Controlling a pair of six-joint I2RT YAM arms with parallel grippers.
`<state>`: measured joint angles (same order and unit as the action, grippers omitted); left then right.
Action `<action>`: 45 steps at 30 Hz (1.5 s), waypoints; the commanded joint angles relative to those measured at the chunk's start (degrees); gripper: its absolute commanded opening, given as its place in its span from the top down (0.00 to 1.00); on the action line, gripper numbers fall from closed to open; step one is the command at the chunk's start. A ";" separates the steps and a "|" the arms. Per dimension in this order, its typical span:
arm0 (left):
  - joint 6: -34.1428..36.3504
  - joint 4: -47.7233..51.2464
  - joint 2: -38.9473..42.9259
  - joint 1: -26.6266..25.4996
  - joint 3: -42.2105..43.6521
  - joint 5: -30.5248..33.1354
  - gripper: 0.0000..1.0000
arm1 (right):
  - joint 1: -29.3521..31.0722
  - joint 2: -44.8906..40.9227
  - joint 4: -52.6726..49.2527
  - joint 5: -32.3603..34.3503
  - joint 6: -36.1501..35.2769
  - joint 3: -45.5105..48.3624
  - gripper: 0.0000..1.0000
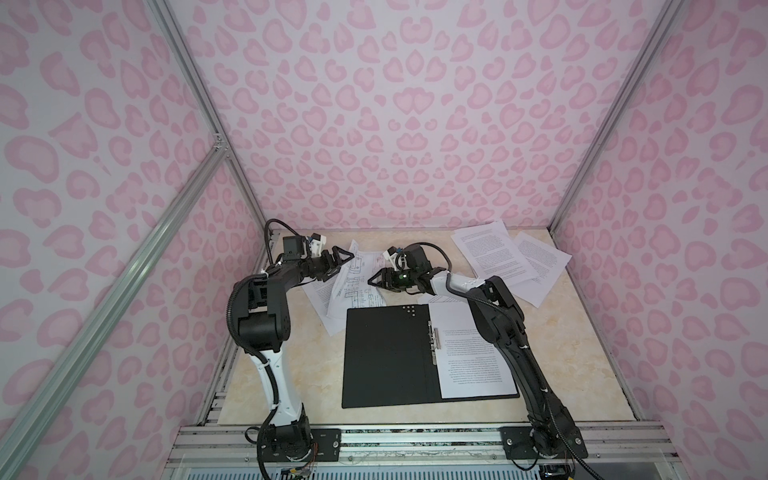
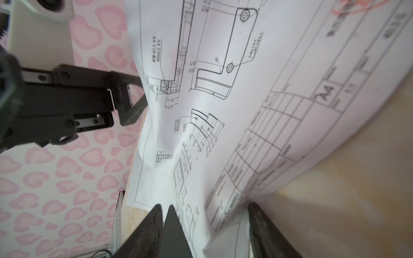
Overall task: Put the files into the folder
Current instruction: 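Lift the technical drawing sheet off the table with both grippers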
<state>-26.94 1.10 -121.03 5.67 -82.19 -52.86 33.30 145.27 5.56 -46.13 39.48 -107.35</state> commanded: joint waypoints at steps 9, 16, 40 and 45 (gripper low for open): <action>4.17 6.69 -8.78 -0.11 -10.57 -1.39 0.01 | -0.10 2.71 -5.74 0.53 0.60 -0.67 0.38; 4.18 10.57 -6.05 0.35 -8.17 4.52 0.18 | -0.55 3.04 -4.03 -0.02 2.09 -0.11 0.38; 1.19 10.03 1.27 3.82 0.27 7.40 0.43 | -0.78 2.66 -0.12 0.02 4.90 1.95 0.38; 0.13 9.28 2.39 4.65 1.30 7.85 0.50 | -0.78 2.62 0.47 -0.02 5.23 2.32 0.38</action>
<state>-26.00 11.92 -120.14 9.96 -81.21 -44.64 32.51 146.65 12.34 -49.08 44.21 -105.84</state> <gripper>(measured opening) 0.521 0.616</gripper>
